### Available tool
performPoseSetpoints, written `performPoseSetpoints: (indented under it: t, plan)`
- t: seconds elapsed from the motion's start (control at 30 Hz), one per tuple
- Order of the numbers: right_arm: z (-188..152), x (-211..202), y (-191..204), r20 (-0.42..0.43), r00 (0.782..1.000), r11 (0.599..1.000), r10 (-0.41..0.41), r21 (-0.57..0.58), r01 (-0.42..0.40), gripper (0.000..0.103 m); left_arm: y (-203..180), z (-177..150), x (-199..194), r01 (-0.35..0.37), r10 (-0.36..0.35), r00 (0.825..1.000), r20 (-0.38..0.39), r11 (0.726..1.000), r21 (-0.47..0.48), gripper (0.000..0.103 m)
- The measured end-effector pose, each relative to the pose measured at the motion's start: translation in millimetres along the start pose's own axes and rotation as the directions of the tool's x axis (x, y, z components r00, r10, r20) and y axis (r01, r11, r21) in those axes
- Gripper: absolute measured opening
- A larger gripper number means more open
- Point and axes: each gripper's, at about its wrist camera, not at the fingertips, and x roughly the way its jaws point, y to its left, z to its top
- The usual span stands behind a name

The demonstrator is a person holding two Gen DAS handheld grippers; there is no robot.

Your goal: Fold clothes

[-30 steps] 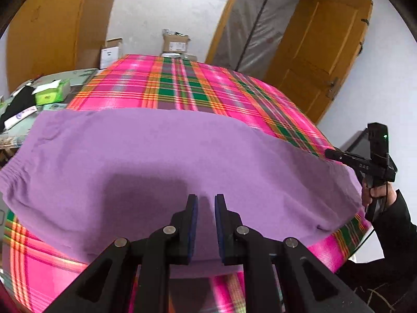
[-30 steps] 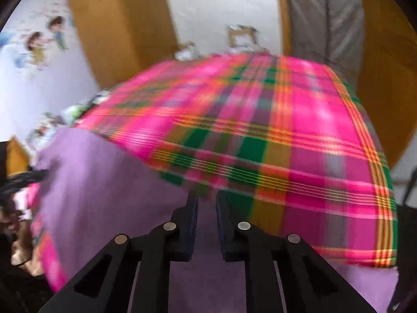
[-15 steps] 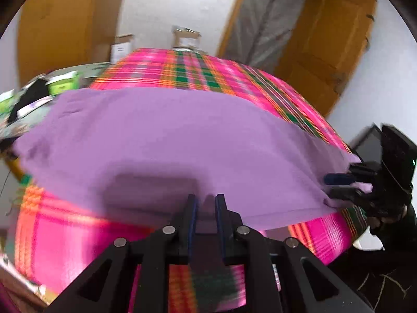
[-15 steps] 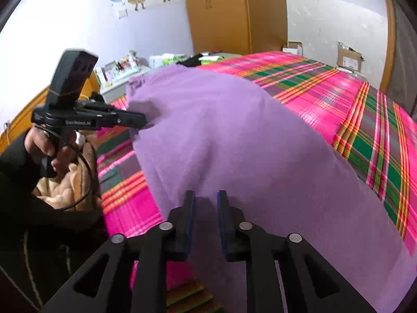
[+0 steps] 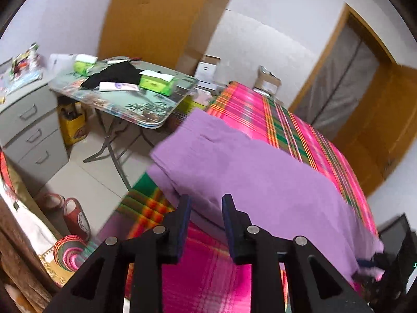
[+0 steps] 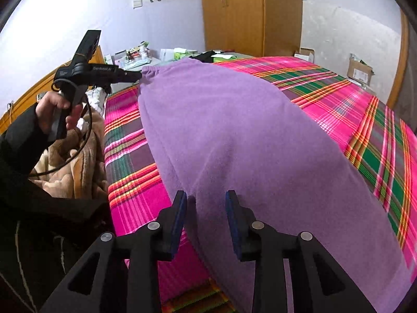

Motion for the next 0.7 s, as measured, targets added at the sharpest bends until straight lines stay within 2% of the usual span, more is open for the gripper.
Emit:
performPoseSetpoints:
  t: [0.07, 0.17, 0.23, 0.27, 0.3, 0.53, 0.7]
  plan:
    - [-1.3, -0.7, 0.0, 0.001, 1.0, 1.0, 0.002, 0.0, -0.002, 0.028, 5.9, 4.4, 6.4, 0.0, 0.0, 1.0, -0.006, 1.0, -0.03, 0.026]
    - [-1.6, -0.7, -1.4, -0.003, 1.0, 1.0, -0.012, 0.005, 0.012, 0.014, 8.8, 8.0, 15.6, 0.002, -0.003, 1.0, -0.017, 0.999, -0.051, 0.026]
    - [-1.3, -1.1, -3.0, -0.003, 1.0, 1.0, -0.014, 0.012, 0.014, 0.011, 9.1, 8.9, 20.6, 0.005, -0.006, 1.0, -0.027, 0.999, -0.054, 0.025]
    - [-1.3, -1.5, -2.8, -0.002, 1.0, 1.0, -0.016, 0.012, 0.016, 0.009, 9.0, 8.5, 21.5, 0.008, -0.01, 1.0, -0.026, 0.998, -0.056, 0.012]
    - [-1.6, -2.0, -2.4, -0.001, 1.0, 1.0, -0.02, 0.011, 0.02, 0.007, 8.9, 8.1, 22.4, 0.012, -0.013, 1.0, -0.026, 0.998, -0.057, 0.004]
    - [-1.8, -16.5, -0.2, 0.033, 0.999, 1.0, 0.006, 0.0, -0.006, 0.005, 15.1, 9.2, 11.4, 0.02, -0.019, 1.0, 0.009, 0.998, -0.055, 0.004]
    - [-5.5, -5.7, 4.5, -0.035, 0.999, 0.999, 0.033, -0.041, -0.034, 0.007, 20.6, 9.9, 16.5, 0.025, -0.026, 0.999, -0.019, 0.998, -0.05, 0.004]
